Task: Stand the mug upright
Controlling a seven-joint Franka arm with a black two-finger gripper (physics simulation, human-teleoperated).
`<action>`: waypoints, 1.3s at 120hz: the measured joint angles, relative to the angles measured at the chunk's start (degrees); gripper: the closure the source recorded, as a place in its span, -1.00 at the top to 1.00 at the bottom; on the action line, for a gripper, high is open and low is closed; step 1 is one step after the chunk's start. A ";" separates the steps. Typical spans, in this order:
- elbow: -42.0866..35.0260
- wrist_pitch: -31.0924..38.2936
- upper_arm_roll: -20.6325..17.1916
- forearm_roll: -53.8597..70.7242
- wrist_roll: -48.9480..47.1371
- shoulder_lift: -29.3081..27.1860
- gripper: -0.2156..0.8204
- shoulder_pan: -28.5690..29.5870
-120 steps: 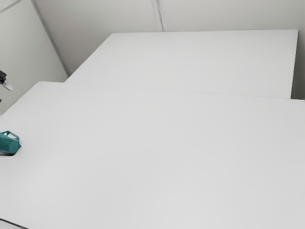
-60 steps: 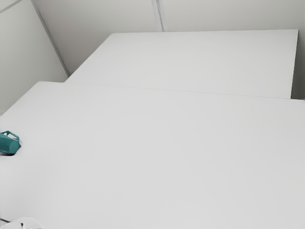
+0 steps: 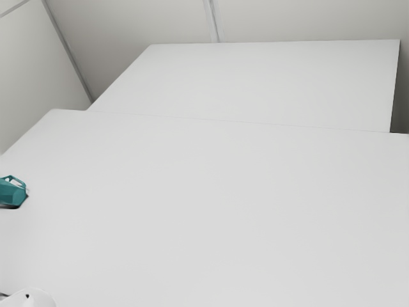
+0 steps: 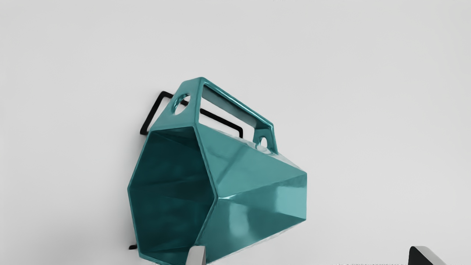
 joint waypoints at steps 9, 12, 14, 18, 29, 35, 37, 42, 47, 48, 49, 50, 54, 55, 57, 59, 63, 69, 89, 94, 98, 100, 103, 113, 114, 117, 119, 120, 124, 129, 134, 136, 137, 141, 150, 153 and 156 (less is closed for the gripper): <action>0.02 0.42 -0.10 -0.08 0.87 0.08 0.58 0.84; 0.02 0.64 -0.12 -0.10 1.14 0.12 0.58 0.96; 0.02 0.84 -0.13 -0.11 1.31 0.17 0.58 1.01; 0.02 1.27 -0.36 -0.13 1.64 0.43 0.58 1.08; 0.02 2.63 -1.46 -0.19 2.47 1.67 0.58 1.14; 0.02 3.48 -1.88 -0.38 2.87 2.26 0.58 1.14; 0.02 3.78 -2.00 -0.52 3.00 2.45 0.58 1.15; 0.02 4.57 -2.40 -0.89 3.30 2.94 0.58 1.15; 0.02 5.43 -2.99 -1.17 3.58 3.24 0.58 1.15; 0.02 5.60 -3.09 -1.21 3.63 3.28 0.58 1.15; 0.02 5.76 -3.17 -1.26 3.68 3.33 0.58 1.15; 0.02 5.91 -3.24 -1.30 3.74 3.37 0.58 1.15; 0.00 6.48 -3.43 -1.46 3.94 3.58 0.58 1.15; -0.01 6.61 -3.46 -1.49 3.98 3.62 0.58 1.15; -0.03 6.85 -3.52 -1.57 4.08 3.69 0.58 1.15; -0.04 7.07 -3.53 -1.64 4.17 3.74 0.58 1.15; -0.12 7.44 -3.57 -1.75 4.35 3.80 0.58 1.15; -0.36 7.85 -3.80 -1.87 4.60 3.84 0.58 1.15; -1.91 8.39 -4.17 -1.99 5.26 3.85 0.58 1.15; -2.84 8.20 -4.18 -2.00 5.40 3.81 0.58 1.15; -3.35 8.01 -4.18 -2.01 5.50 3.77 0.58 1.14; -3.50 7.92 -4.18 -2.01 5.55 3.75 0.58 1.12; -3.66 7.76 -4.19 -2.03 5.62 3.70 0.58 1.10; -3.88 6.87 -4.25 -2.07 5.82 3.57 0.48 1.01; -3.89 6.76 -4.26 -2.08 5.84 3.55 0.45 1.01; -3.90 6.45 -4.26 -2.08 5.89 3.47 0.35 0.99; -3.91 6.23 -4.27 -2.09 5.92 3.44 0.26 1.01; -3.91 6.12 -4.27 -2.09 5.94 3.43 0.22 1.01; -3.91 5.68 -4.31 -2.09 6.01 3.34 0.04 1.00; -3.85 5.07 -4.39 -2.10 6.09 3.20 -0.16 1.00; -3.81 4.47 -4.83 -2.11 6.16 3.00 -0.32 1.06; -3.81 4.26 -5.04 -2.11 6.19 2.91 -0.38 1.08; -3.81 4.15 -5.14 -2.12 6.20 2.83 -0.41 1.10; -3.83 3.71 -5.51 -2.23 6.26 2.55 -0.50 1.17; -3.84 2.65 -6.06 -2.90 6.37 2.08 -0.65 1.22; -3.84 2.28 -6.18 -3.27 6.40 1.99 -0.69 1.24; -3.84 1.91 -6.25 -3.63 6.44 1.94 -0.73 1.27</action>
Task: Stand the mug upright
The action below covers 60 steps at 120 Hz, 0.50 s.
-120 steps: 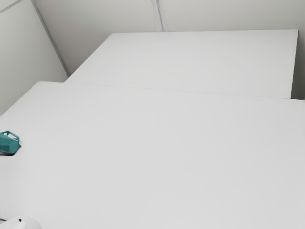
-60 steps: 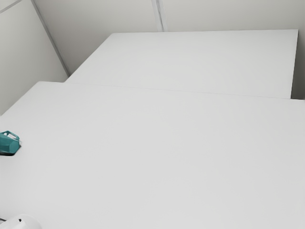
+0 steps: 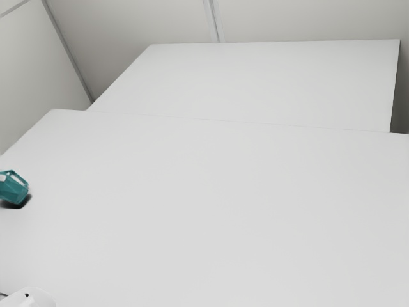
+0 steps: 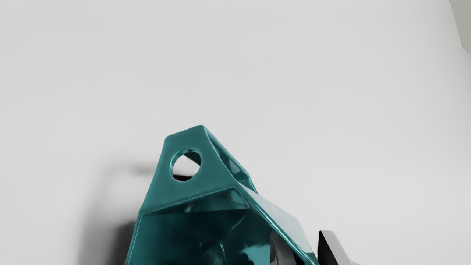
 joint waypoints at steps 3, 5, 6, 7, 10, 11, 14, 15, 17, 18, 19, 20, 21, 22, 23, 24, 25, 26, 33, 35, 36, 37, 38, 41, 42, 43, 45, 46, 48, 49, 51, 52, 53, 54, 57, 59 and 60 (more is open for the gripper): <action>0.00 -0.35 -0.05 -0.32 0.03 -0.03 -0.76 0.02; -0.02 -0.60 -0.07 -0.54 0.05 -0.05 -0.78 0.03; -0.03 -0.72 -0.07 -0.64 0.06 -0.06 -0.78 0.03; -0.04 -0.85 -0.08 -0.74 0.07 -0.06 -0.79 0.03; -0.06 -1.25 -0.10 -1.01 0.09 -0.09 -0.81 0.04; -0.06 -1.38 -0.11 -1.09 0.09 -0.12 -0.81 0.04; -0.08 -1.77 -0.12 -1.29 0.11 -0.25 -0.83 0.05; -0.08 -1.90 -0.12 -1.34 0.11 -0.29 -0.83 0.05; -0.08 -2.15 -0.14 -1.44 0.12 -0.37 -0.84 0.05; -0.08 -2.28 -0.15 -1.49 0.12 -0.40 -0.85 0.05; -0.08 -2.41 -0.18 -1.53 0.13 -0.43 -0.85 0.05; -0.08 -2.54 -0.19 -1.57 0.13 -0.47 -0.85 0.06; -0.10 -2.67 -0.20 -1.60 0.13 -0.57 -0.86 0.08; -0.11 -2.80 -0.22 -1.64 0.13 -0.68 -0.86 0.09; -0.12 -2.92 -0.24 -1.67 0.13 -0.77 -0.86 0.09; -0.13 -3.04 -0.25 -1.69 0.13 -0.86 -0.87 0.10; -0.14 -3.16 -0.26 -1.72 0.13 -0.97 -0.87 0.12; -0.14 -3.28 -0.27 -1.74 0.13 -1.10 -0.87 0.14; -0.16 -4.25 -0.34 -1.86 0.06 -1.89 -0.89 0.24; -0.21 -4.52 -0.36 -1.87 0.02 -2.18 -0.90 0.26; -0.28 -4.65 -0.37 -1.88 0.00 -2.35 -0.90 0.27; -0.57 -4.77 -0.38 -1.88 -0.03 -2.66 -0.90 0.28; -0.81 -4.89 -0.39 -1.89 -0.06 -2.93 -0.90 0.29; -2.18 -5.20 -0.42 -1.89 -0.16 -4.15 -0.91 0.30; -2.68 -5.29 -0.43 -1.88 -0.20 -4.60 -0.91 0.31; -3.20 -5.38 -0.45 -1.86 -0.24 -5.07 -0.91 0.31; -4.25 -5.54 -0.46 -1.79 -0.31 -6.09 -0.91 0.27; -4.76 -5.61 -0.47 -1.74 -0.35 -6.63 -0.91 0.20; -5.62 -5.75 -0.48 -1.64 -0.43 -7.57 -0.91 0.05; -6.10 -5.81 -0.48 -1.55 -0.46 -8.13 -0.92 -0.06; -6.99 -5.92 -0.49 -1.33 -0.55 -9.22 -0.92 -0.35; -7.44 -5.97 -0.49 -1.20 -0.59 -9.72 -0.92 -0.51; -7.96 -6.00 -0.49 -1.03 -0.64 -10.36 -0.92 -0.71; -8.47 -6.04 -0.51 -0.84 -0.69 -11.00 -0.92 -0.91; -9.77 -6.12 -0.54 -0.21 -0.84 -12.79 -0.92 -1.55; -10.58 -6.17 -0.56 0.33 -0.95 -14.00 -0.92 -2.13; -10.97 -6.18 -0.56 0.63 -1.00 -14.58 -0.92 -2.44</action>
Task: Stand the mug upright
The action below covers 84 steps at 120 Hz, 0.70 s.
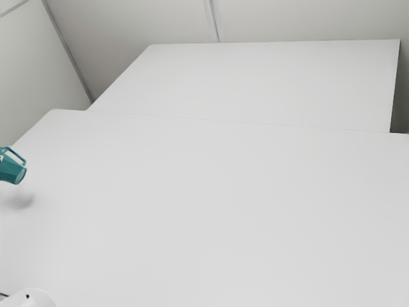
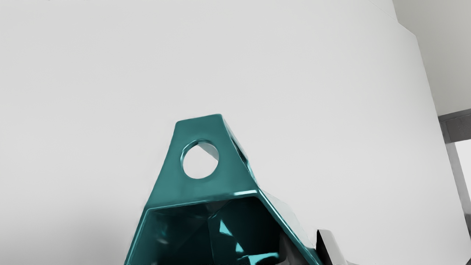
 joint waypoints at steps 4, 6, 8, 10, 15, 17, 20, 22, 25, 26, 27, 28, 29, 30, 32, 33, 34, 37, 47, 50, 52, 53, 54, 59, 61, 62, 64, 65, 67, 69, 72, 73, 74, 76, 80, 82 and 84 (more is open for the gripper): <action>-1.21 0.03 -0.01 1.40 -0.25 -2.30 -0.93 -1.48; -1.75 0.06 -0.02 2.19 -0.41 -3.46 -0.93 -2.40; -2.20 0.08 -0.03 2.98 -0.59 -4.48 -0.93 -3.28; -2.74 0.12 -0.03 3.77 -0.81 -5.51 -0.93 -4.24; -4.73 0.39 -0.04 5.40 -1.35 -8.06 -0.93 -6.57; -6.03 0.62 -0.04 5.92 -1.57 -9.26 -0.93 -7.42; -8.09 1.06 -0.05 6.58 -1.87 -11.11 -0.93 -8.65; -9.71 1.42 -0.04 6.96 -2.07 -12.51 -0.93 -9.46; -12.17 2.03 -0.04 7.47 -2.37 -14.69 -0.93 -10.71; -12.92 2.24 -0.04 7.64 -2.47 -15.38 -0.93 -11.12; -13.62 2.45 -0.04 7.81 -2.58 -16.03 -0.93 -11.54; -14.29 2.67 -0.04 8.00 -2.68 -16.67 -0.93 -11.96; -14.95 2.90 -0.04 8.24 -2.80 -17.34 -0.93 -12.44; -15.52 3.12 -0.04 8.46 -2.92 -17.92 -0.93 -12.90; -16.51 3.54 -0.04 8.92 -3.17 -18.92 -0.93 -13.78; -16.94 3.76 -0.04 9.16 -3.30 -19.36 -0.93 -14.24; -17.31 3.98 -0.04 9.38 -3.43 -19.74 -0.93 -14.69; -18.26 4.68 -0.03 10.12 -3.84 -20.66 -0.93 -16.03; -20.51 7.17 -0.04 12.57 -5.39 -23.19 -0.93 -20.83; -20.89 7.85 -0.04 13.19 -5.88 -23.64 -0.93 -22.24; -21.12 8.30 -0.04 13.55 -6.19 -23.85 -0.93 -23.14; -21.30 8.56 -0.04 13.72 -6.35 -23.95 -0.93 -23.61; -21.46 8.80 -0.04 13.87 -6.51 -24.04 -0.93 -24.05; -22.40 10.05 -0.05 14.53 -7.32 -24.48 -0.93 -26.02; -22.99 10.61 -0.04 14.74 -7.64 -24.83 -0.93 -26.75; -23.29 10.90 -0.04 14.84 -7.80 -25.01 -0.93 -27.11; -23.94 11.49 -0.05 15.01 -8.12 -25.36 -0.93 -27.80; -24.33 11.80 -0.04 15.09 -8.29 -25.59 -0.93 -28.13; -24.99 12.39 -0.03 15.25 -8.63 -26.00 -0.93 -28.76; -25.73 13.00 0.00 15.41 -8.98 -26.49 -0.93 -29.43; -26.85 13.99 0.02 15.72 -9.53 -27.27 -0.93 -30.64; -27.25 14.35 0.03 15.87 -9.73 -27.57 -0.93 -31.07; -27.64 14.72 0.03 16.04 -9.94 -27.88 -0.93 -31.55; -28.31 15.42 0.04 16.39 -10.37 -28.41 -0.93 -32.51; -29.38 16.89 0.04 17.24 -11.30 -29.30 -0.93 -34.64; -29.87 17.68 0.05 17.62 -11.76 -29.59 -0.93 -35.79; -30.37 18.49 0.04 17.98 -12.22 -29.79 -0.93 -36.87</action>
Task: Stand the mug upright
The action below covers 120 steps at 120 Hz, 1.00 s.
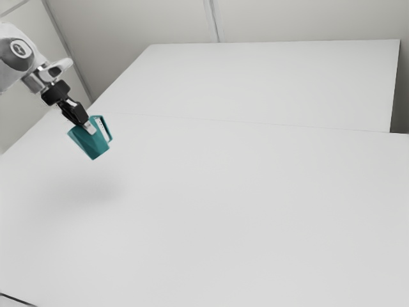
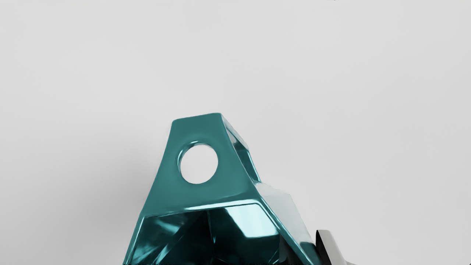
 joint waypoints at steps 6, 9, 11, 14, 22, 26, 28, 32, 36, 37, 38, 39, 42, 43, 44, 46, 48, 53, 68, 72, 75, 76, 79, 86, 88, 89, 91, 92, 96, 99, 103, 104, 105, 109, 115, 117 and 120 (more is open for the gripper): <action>-1.35 2.55 0.00 1.36 -1.52 -0.41 -0.93 -2.99; -1.78 3.77 0.03 2.21 -2.36 -0.54 -0.93 -4.43; -1.99 4.55 0.04 2.76 -2.93 -0.59 -0.93 -5.38; -2.51 5.83 0.06 3.52 -3.81 -0.66 -0.93 -6.71; -3.94 9.19 0.09 5.46 -6.25 -1.03 -0.93 -10.08; -4.33 10.65 0.09 6.80 -7.61 -1.26 -0.93 -11.75; -4.46 11.31 0.08 7.46 -8.30 -1.33 -0.93 -12.53; -4.62 12.49 0.09 8.67 -9.70 -1.42 -0.93 -13.95; -4.72 13.50 0.09 9.68 -11.06 -1.51 -0.93 -15.28; -4.75 13.73 0.08 9.96 -11.40 -1.57 -0.93 -15.60; -4.77 13.95 0.09 10.22 -11.74 -1.63 -0.93 -15.91; -4.78 14.16 0.08 10.50 -12.08 -1.68 -0.93 -16.22; -4.82 14.72 0.09 11.50 -13.13 -1.94 -0.93 -17.18; -4.83 14.90 0.09 11.83 -13.48 -2.04 -0.93 -17.50; -4.86 15.06 0.09 12.14 -13.83 -2.15 -0.93 -17.80; -5.13 15.38 0.08 12.73 -14.53 -2.41 -0.93 -18.36; -5.43 15.69 0.08 13.25 -15.21 -2.64 -0.93 -18.83; -7.43 16.81 0.08 14.29 -16.90 -3.81 -0.93 -19.59; -15.06 21.50 0.08 16.00 -21.53 -7.30 -0.93 -20.39; -16.80 22.95 0.07 16.29 -22.65 -8.00 -0.93 -20.57; -17.89 23.96 0.07 16.63 -23.48 -8.42 -0.93 -20.71; -18.21 24.29 0.05 16.77 -23.75 -8.57 -0.93 -20.75; -19.22 25.24 0.02 17.31 -24.61 -9.12 -0.93 -20.87; -20.92 27.08 -0.03 18.51 -26.60 -9.91 -0.93 -21.23; -21.34 27.56 -0.03 18.77 -27.14 -10.00 -0.93 -21.37; -21.60 27.82 -0.05 18.89 -27.41 -10.04 -0.93 -21.41; -22.06 28.32 -0.08 19.11 -27.94 -10.09 -0.93 -21.51; -22.30 28.57 -0.09 19.21 -28.20 -10.11 -0.93 -21.56; -23.16 29.52 -0.13 19.56 -29.20 -10.13 -0.93 -21.80; -23.79 30.19 -0.21 19.82 -29.94 -10.12 -0.93 -21.93; -24.54 31.11 -0.37 20.21 -30.90 -10.04 -0.93 -22.07; -24.67 31.32 -0.44 20.31 -31.13 -9.99 -0.93 -22.07; -24.80 31.53 -0.53 20.40 -31.37 -9.94 -0.93 -22.06; -25.21 32.29 -0.83 20.74 -32.30 -9.79 -0.93 -22.08; -26.28 33.55 -1.11 21.30 -33.65 -9.70 -0.93 -22.31; -26.79 34.05 -1.19 21.48 -34.09 -9.65 -0.93 -22.40; -27.41 34.77 -1.26 21.73 -34.73 -9.50 -0.93 -22.59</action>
